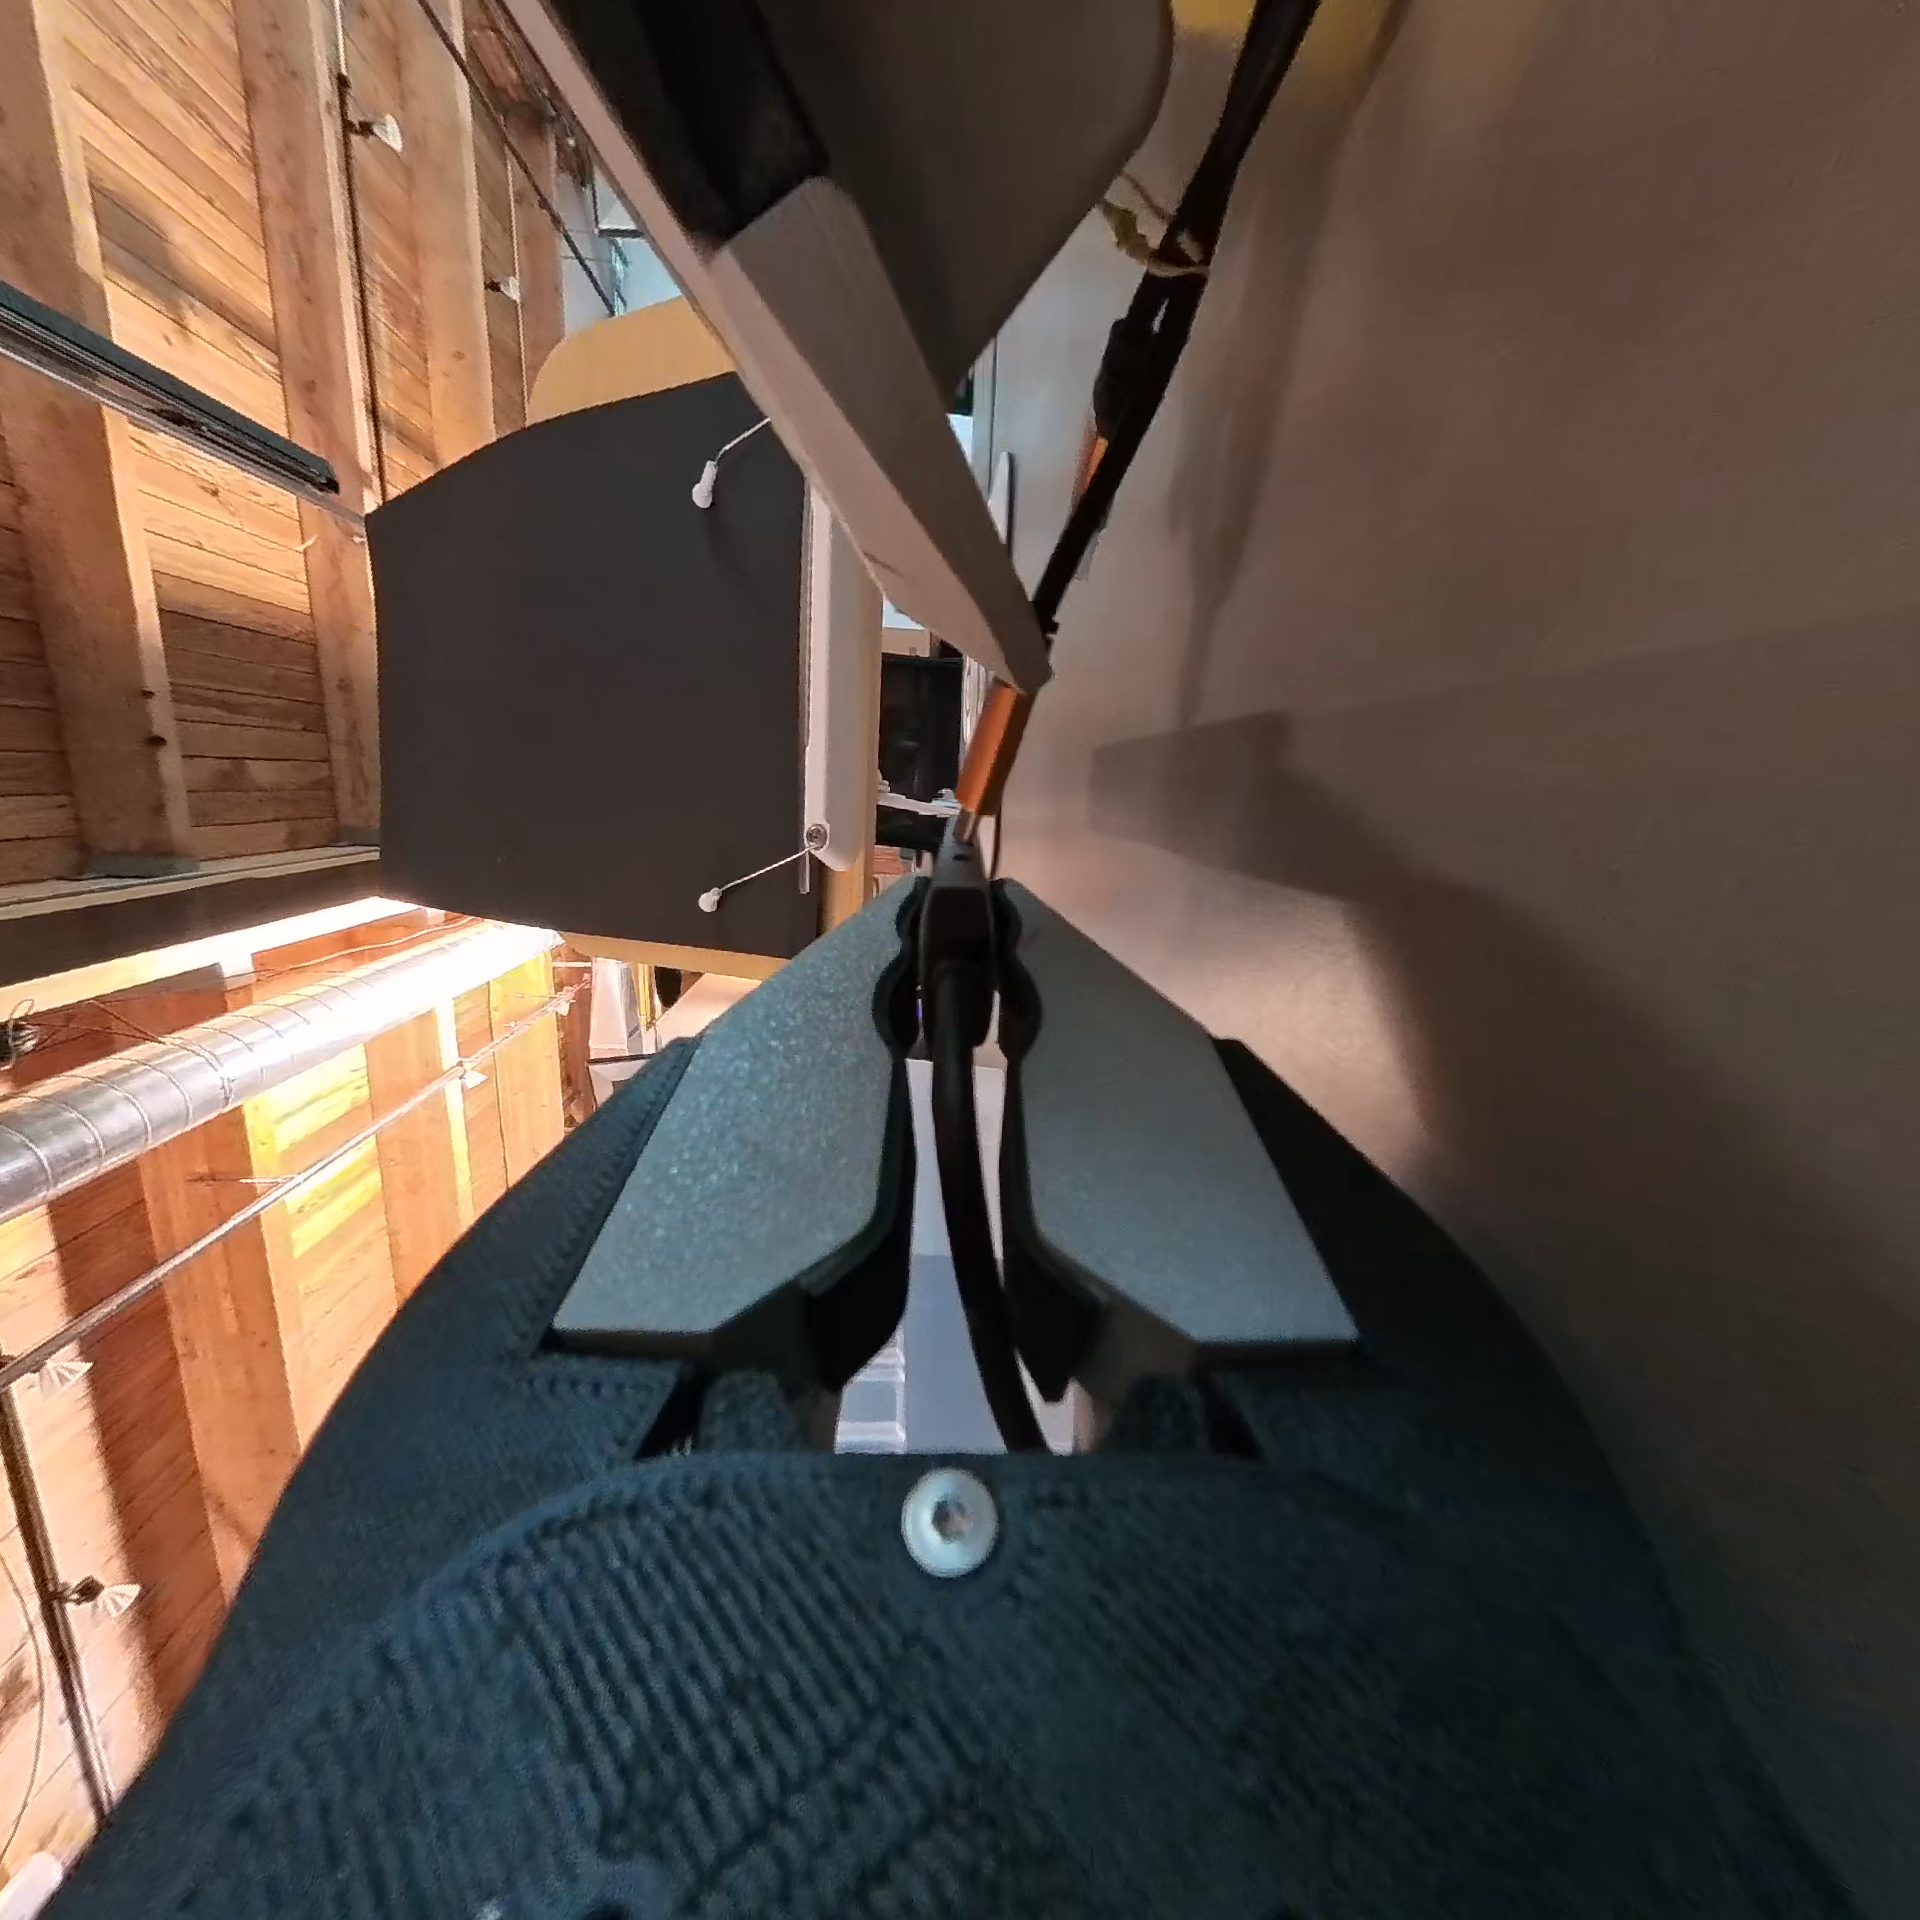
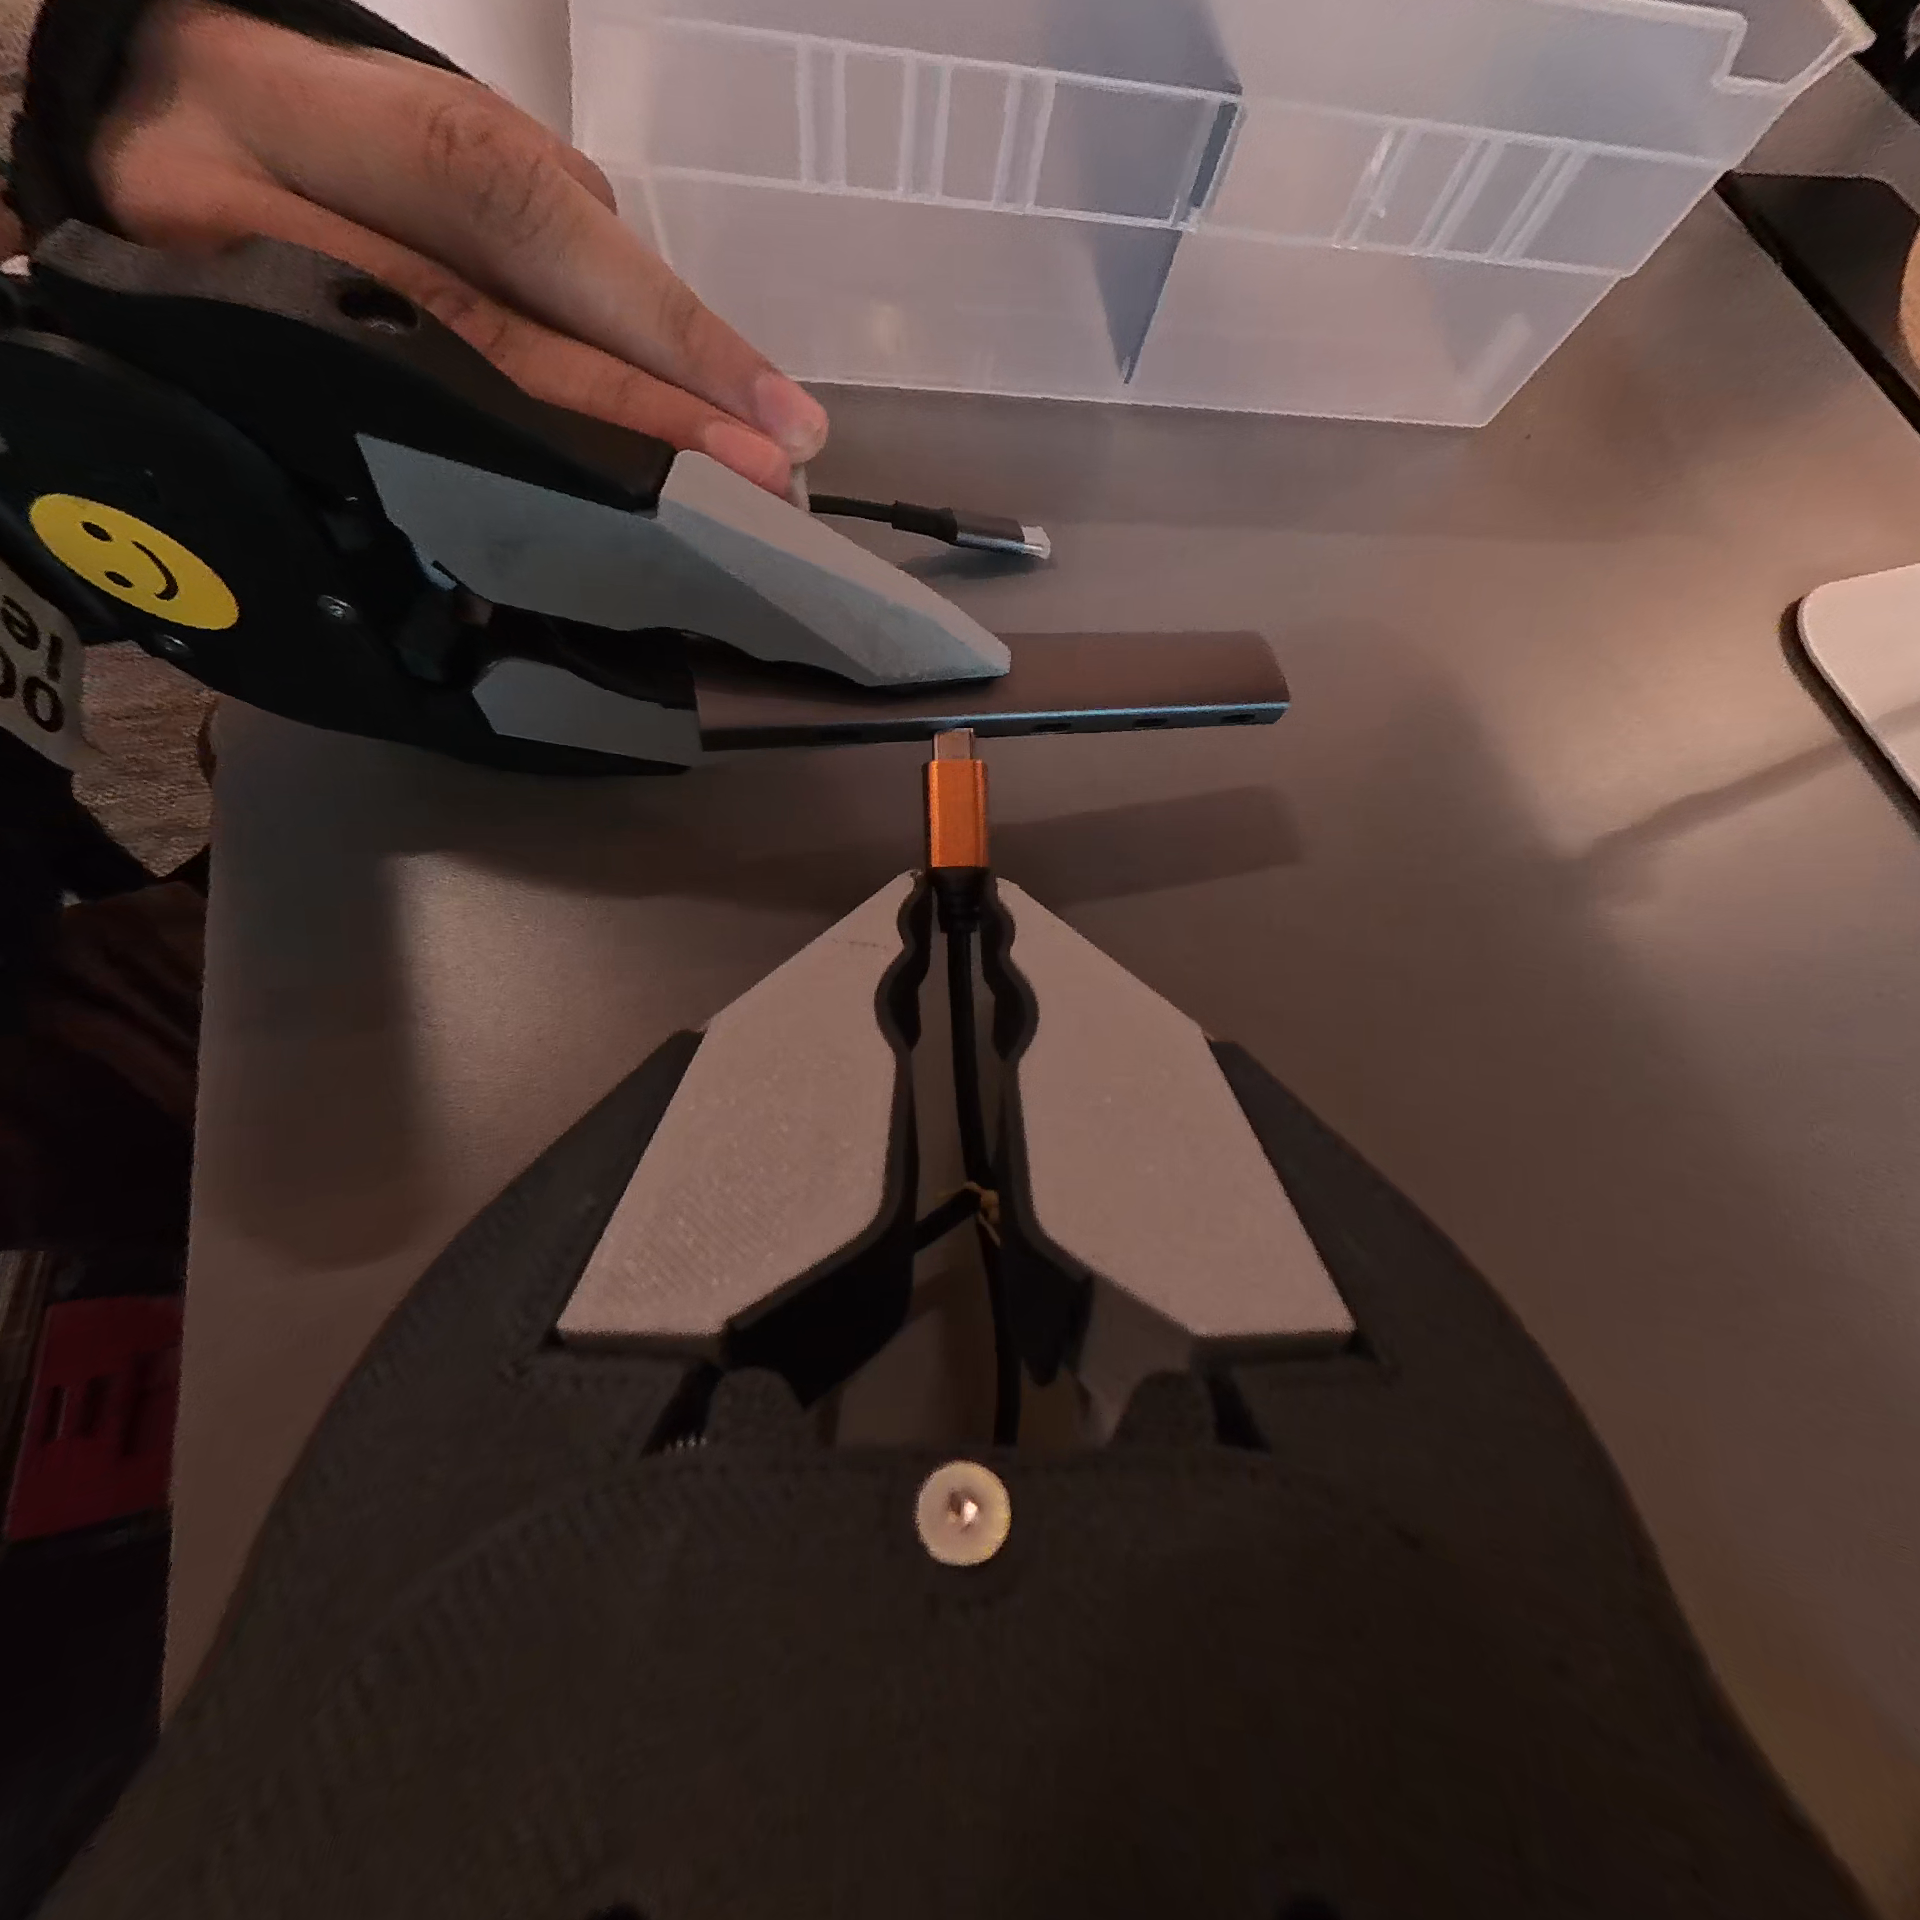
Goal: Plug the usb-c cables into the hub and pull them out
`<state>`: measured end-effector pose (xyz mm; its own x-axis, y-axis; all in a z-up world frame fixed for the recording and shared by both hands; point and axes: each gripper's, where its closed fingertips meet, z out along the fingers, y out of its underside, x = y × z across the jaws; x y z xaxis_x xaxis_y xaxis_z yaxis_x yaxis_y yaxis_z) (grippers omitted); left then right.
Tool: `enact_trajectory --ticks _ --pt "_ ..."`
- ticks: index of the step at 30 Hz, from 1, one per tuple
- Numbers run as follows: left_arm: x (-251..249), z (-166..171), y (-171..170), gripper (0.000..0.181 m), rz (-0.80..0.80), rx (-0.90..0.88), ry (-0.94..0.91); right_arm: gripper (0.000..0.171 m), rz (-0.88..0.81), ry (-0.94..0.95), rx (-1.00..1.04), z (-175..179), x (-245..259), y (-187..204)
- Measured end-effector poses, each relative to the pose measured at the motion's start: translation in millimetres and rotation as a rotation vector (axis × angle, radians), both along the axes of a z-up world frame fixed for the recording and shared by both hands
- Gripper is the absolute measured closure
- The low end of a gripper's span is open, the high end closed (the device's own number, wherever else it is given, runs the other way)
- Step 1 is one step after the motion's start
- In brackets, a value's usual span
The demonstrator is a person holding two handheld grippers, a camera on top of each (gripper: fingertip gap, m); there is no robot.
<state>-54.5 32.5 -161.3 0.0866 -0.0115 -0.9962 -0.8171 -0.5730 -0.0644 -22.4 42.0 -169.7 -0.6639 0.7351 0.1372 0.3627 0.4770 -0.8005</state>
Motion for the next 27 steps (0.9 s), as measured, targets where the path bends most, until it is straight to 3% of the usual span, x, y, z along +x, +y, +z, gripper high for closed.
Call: enact_trajectory --ticks 13,27 --pt "2.6 0.2 -0.8 0.174 -0.013 -0.008 0.037 0.165 0.037 0.007 0.010 0.3 5.3 -2.8" --pt "21.4 7.6 -2.5 0.174 -0.151 0.035 0.011 0.166 0.134 0.007 -0.014 7.0 21.1 -7.3"
